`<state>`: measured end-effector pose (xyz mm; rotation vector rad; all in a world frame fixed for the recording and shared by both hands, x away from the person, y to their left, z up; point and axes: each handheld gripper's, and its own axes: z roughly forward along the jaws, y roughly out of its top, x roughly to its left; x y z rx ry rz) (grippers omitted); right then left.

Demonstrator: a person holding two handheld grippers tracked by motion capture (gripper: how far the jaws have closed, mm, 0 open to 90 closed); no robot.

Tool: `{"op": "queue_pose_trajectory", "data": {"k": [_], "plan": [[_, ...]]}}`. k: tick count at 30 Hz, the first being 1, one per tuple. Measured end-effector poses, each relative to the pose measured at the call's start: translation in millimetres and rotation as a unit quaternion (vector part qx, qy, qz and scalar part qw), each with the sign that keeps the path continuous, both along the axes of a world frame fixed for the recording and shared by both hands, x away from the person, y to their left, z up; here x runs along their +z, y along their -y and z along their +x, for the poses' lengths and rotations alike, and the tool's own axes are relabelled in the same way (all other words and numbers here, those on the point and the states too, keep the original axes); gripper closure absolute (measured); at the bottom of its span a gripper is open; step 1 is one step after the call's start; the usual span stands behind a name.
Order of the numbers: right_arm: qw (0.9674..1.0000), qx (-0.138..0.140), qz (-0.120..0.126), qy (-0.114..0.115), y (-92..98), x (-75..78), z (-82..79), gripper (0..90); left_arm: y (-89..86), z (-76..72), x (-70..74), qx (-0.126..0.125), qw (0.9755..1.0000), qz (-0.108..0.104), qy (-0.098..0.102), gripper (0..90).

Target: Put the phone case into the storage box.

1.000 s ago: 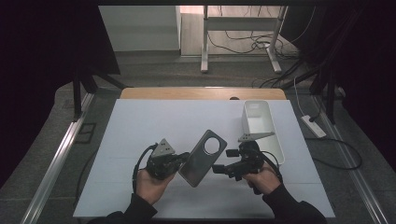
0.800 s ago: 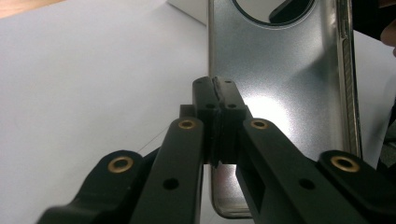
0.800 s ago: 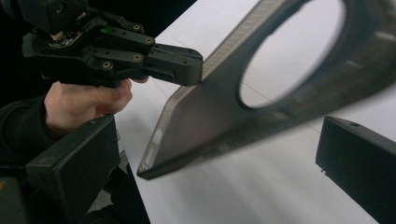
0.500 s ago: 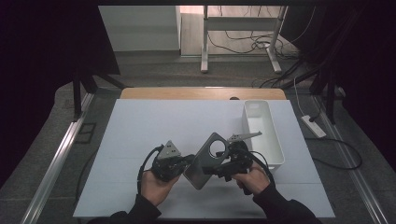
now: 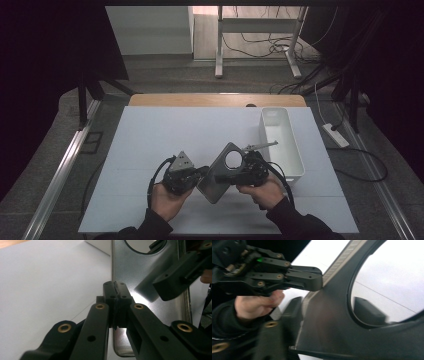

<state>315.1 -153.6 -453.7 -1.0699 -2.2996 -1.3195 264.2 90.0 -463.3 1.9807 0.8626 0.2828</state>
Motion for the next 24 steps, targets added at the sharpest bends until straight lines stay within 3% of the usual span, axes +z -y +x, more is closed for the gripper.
{"op": "queue_pose_trajectory", "data": {"k": [4, 7, 16, 20, 22, 24], "plan": [[0.9995, 0.003, 0.025, -0.018, 2.4, -1.3, 1.7, 68.0, -0.3, -0.6, 0.7, 0.000, 1.0000, -0.001, 0.002, 89.0], [0.9988, 0.000, 0.040, -0.030, 4.6, -2.7, 3.2, 75.2, -0.6, -1.4, 1.8, 0.002, 1.0000, -0.004, 0.004, 89.0], [0.9955, -0.029, 0.061, -0.067, 10.0, -7.3, 6.6, 85.7, 0.1, -3.5, 3.2, -0.003, 0.9999, -0.005, 0.012, 88.5], [0.9953, -0.036, 0.061, -0.065, 9.9, -7.0, 5.6, 86.2, -1.4, -2.3, 2.2, -0.007, 0.9998, -0.014, 0.008, 87.2], [0.9953, -0.037, 0.062, -0.064, 9.9, -6.6, 5.3, 86.2, -2.3, -1.3, 2.2, -0.014, 0.9998, -0.016, 0.003, 84.4], [0.9959, -0.035, 0.059, -0.059, 10.9, -5.9, 5.4, 86.1, -3.8, -0.4, 2.7, -0.023, 0.9996, -0.017, 0.002, 69.3]]}}
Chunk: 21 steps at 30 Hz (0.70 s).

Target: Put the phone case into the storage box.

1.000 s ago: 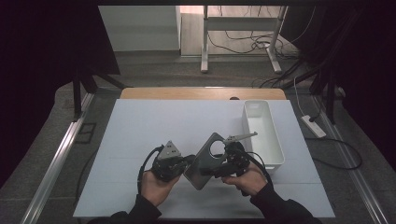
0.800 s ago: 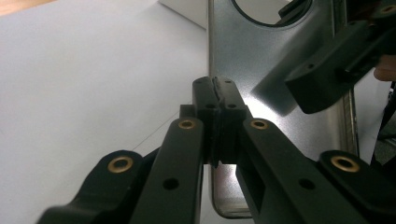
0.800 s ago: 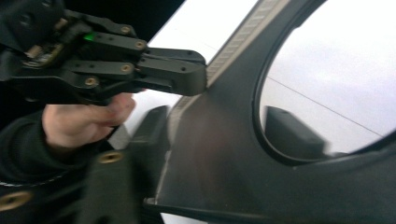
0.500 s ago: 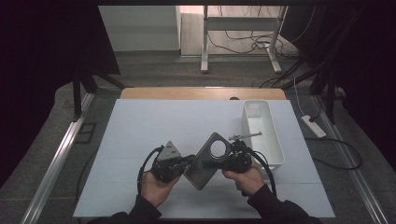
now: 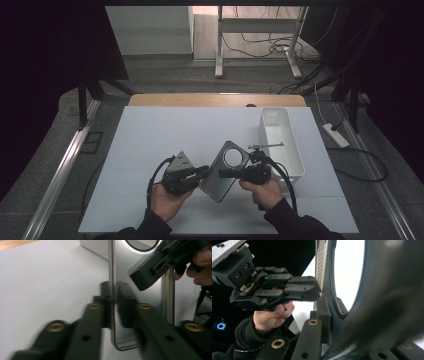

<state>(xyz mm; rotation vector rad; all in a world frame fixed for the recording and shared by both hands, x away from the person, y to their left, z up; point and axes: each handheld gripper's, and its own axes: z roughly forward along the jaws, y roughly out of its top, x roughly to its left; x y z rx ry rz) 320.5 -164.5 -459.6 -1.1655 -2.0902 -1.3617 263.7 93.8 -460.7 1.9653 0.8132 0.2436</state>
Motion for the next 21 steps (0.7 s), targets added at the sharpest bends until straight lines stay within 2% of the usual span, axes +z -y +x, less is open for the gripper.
{"op": "queue_pose_trajectory", "data": {"k": [4, 6, 7, 8, 10, 11, 12, 14, 17, 21], "plan": [[0.9999, -0.002, -0.003, 0.010, 3.0, 1.1, 0.4, 86.1, -3.6, 1.5, 1.1, -0.011, 0.9999, 0.000, 0.001, 45.4], [0.9998, 0.001, -0.006, 0.019, 4.1, 2.5, -0.1, 86.1, -5.5, 1.9, 0.7, -0.015, 0.9999, -0.003, 0.003, 37.2], [0.9997, 0.001, -0.007, 0.024, 4.4, 3.1, -0.5, 86.1, -7.3, 4.0, 0.1, -0.027, 0.9995, -0.010, -0.012, 32.7], [0.9995, 0.005, -0.008, 0.028, 5.0, 4.1, -1.1, 86.0, -8.5, 4.6, -0.2, -0.030, 0.9994, -0.012, -0.015, 28.7], [0.9994, 0.008, -0.009, 0.032, 5.4, 4.5, -1.3, 86.0, -10.4, 5.8, -1.2, -0.035, 0.9990, -0.018, -0.021, 27.2], [0.9991, 0.013, -0.010, 0.039, 5.8, 5.2, -1.8, 86.0, -11.4, 6.9, -2.1, -0.038, 0.9986, -0.022, -0.030, 19.4], [0.9988, 0.021, -0.012, 0.044, 6.3, 6.0, -2.2, 85.9, -12.4, 7.0, -2.7, -0.034, 0.9987, -0.023, -0.030, 13.4], [0.9981, 0.027, -0.015, 0.053, 7.1, 7.6, -3.2, 86.0, -13.8, 7.7, -4.2, -0.030, 0.9986, -0.023, -0.037, 6.8], [0.9970, 0.036, -0.019, 0.066, 8.6, 10.3, -3.8, 85.9, -15.2, 8.2, -7.2, -0.034, 0.9980, -0.023, -0.048, 0.0], [0.9943, 0.048, -0.027, 0.091, 10.1, 14.4, -5.0, 85.9, -15.3, 10.8, -11.8, -0.053, 0.9956, -0.031, -0.071, 0.0]]}}
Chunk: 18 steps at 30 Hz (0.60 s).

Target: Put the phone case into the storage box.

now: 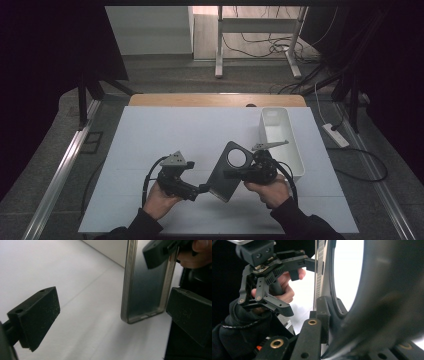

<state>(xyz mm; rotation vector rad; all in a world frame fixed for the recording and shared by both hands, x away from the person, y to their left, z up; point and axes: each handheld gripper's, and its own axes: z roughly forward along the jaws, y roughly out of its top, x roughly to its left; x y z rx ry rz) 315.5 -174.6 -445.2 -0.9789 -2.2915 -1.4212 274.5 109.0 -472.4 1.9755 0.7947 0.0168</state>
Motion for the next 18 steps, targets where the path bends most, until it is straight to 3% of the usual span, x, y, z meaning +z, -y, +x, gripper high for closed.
{"op": "queue_pose_trajectory", "data": {"k": [7, 10, 18], "plan": [[0.9989, 0.030, -0.016, 0.033, -1.8, 6.3, -3.9, 85.9, 6.7, 0.6, -4.1, -0.035, 0.9992, -0.004, -0.020, 0.0], [0.9977, 0.049, -0.016, 0.044, -4.5, 8.9, -6.5, 85.9, 12.1, 0.1, -6.8, -0.054, 0.9982, 0.003, -0.026, 0.0], [0.9954, 0.081, -0.011, 0.050, -9.7, 10.0, -10.0, 86.0, 22.7, -1.9, -10.0, -0.085, 0.9959, 0.001, -0.032, 2.3]]}}
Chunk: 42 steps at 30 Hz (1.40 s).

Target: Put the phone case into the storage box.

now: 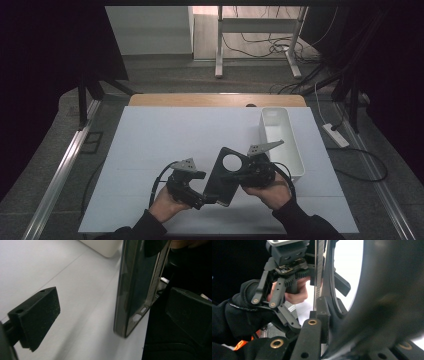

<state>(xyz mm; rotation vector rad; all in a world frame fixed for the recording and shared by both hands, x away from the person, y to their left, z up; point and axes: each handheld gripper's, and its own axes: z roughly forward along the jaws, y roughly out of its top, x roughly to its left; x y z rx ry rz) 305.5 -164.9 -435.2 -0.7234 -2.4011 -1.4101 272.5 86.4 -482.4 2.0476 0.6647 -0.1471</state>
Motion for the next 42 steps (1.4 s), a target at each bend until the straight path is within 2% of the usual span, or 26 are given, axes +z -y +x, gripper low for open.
{"op": "queue_pose_trajectory", "data": {"k": [1, 3, 7, 8, 9, 12, 16, 21, 22, 23, 24, 28, 33, 35, 38, 39, 40, 41, 42], "plan": [[1.0000, 0.004, 0.000, 0.000, -0.7, 0.1, -0.6, 86.0, 0.9, -0.9, -0.4, -0.001, 1.0000, 0.003, 0.005, 5.0], [0.9999, 0.011, 0.002, 0.002, -2.2, 0.2, -1.6, 86.0, 1.1, -1.4, -1.7, -0.006, 0.9999, 0.009, 0.005, 22.1], [0.9998, 0.017, -0.002, 0.008, -3.8, 0.1, -2.9, 86.0, 0.9, -0.6, -3.9, -0.044, 0.9989, -0.010, -0.013, 44.5], [0.9998, 0.017, -0.002, 0.008, -3.8, 0.1, -2.9, 86.0, 0.9, -0.6, -3.9, -0.044, 0.9989, -0.010, -0.013, 50.9], [0.9998, 0.019, -0.003, 0.009, -4.3, 0.0, -3.2, 86.0, 1.7, -0.6, -3.9, -0.053, 0.9984, -0.012, -0.017, 50.9], [0.9996, 0.025, -0.003, 0.014, -5.1, -0.2, -3.7, 86.0, 3.2, -0.7, -4.8, -0.070, 0.9971, -0.017, -0.023, 62.0], [0.9992, 0.036, -0.003, 0.017, -6.4, -0.7, -4.4, 86.0, 3.6, 0.4, -6.6, -0.089, 0.9951, -0.026, -0.035, 70.5], [0.9984, 0.056, 0.007, 0.011, -6.7, -0.4, -4.8, 85.9, 1.0, 2.9, -8.9, -0.120, 0.9902, -0.046, -0.055, 78.1], [0.9984, 0.056, 0.007, 0.011, -6.7, -0.4, -4.8, 85.9, 0.4, 3.3, -9.3, -0.129, 0.9887, -0.052, -0.057, 78.1], [0.9977, 0.066, 0.013, 0.010, -6.3, 0.0, -4.8, 85.7, -0.1, 4.0, -9.7, -0.143, 0.9861, -0.061, -0.058, 82.0], [0.9972, 0.072, 0.018, 0.009, -6.2, 0.0, -4.5, 85.7, -0.3, 3.9, -9.7, -0.149, 0.9851, -0.065, -0.056, 83.8], [0.9964, 0.080, 0.023, 0.015, -5.7, 0.4, -4.2, 85.2, 0.0, 3.0, -8.1, -0.150, 0.9862, -0.057, -0.042, 84.3], [0.9974, 0.066, 0.016, 0.026, -5.9, 0.0, -4.2, 78.8, 0.1, 0.8, -4.4, -0.127, 0.9910, -0.036, -0.022, 84.6], [0.9979, 0.051, 0.012, 0.038, -6.3, -0.1, -3.9, 70.0, -0.9, 0.5, -3.4, -0.118, 0.9924, -0.032, -0.017, 84.7], [0.9981, 0.010, -0.008, 0.060, -4.8, 1.6, -3.6, 53.6, -2.9, 0.5, -2.4, -0.103, 0.9943, -0.022, -0.015, 84.6], [0.9979, 0.004, -0.012, 0.064, -4.7, 1.9, -3.4, 49.9, -3.8, 0.2, -1.8, -0.089, 0.9958, -0.018, -0.015, 84.6], [0.9974, -0.004, -0.016, 0.070, -4.4, 2.2, -3.3, 47.1, -3.8, 0.2, -1.8, -0.089, 0.9958, -0.018, -0.015, 84.6], [0.9974, -0.004, -0.016, 0.070, -4.4, 2.2, -3.3, 47.1, -4.0, -0.2, -1.3, -0.081, 0.9966, -0.011, -0.011, 84.6], [0.9969, -0.013, -0.019, 0.075, -3.8, 2.6, -3.1, 42.3, -3.7, -0.8, -0.9, -0.071, 0.9974, 0.000, -0.009, 84.5]]}}
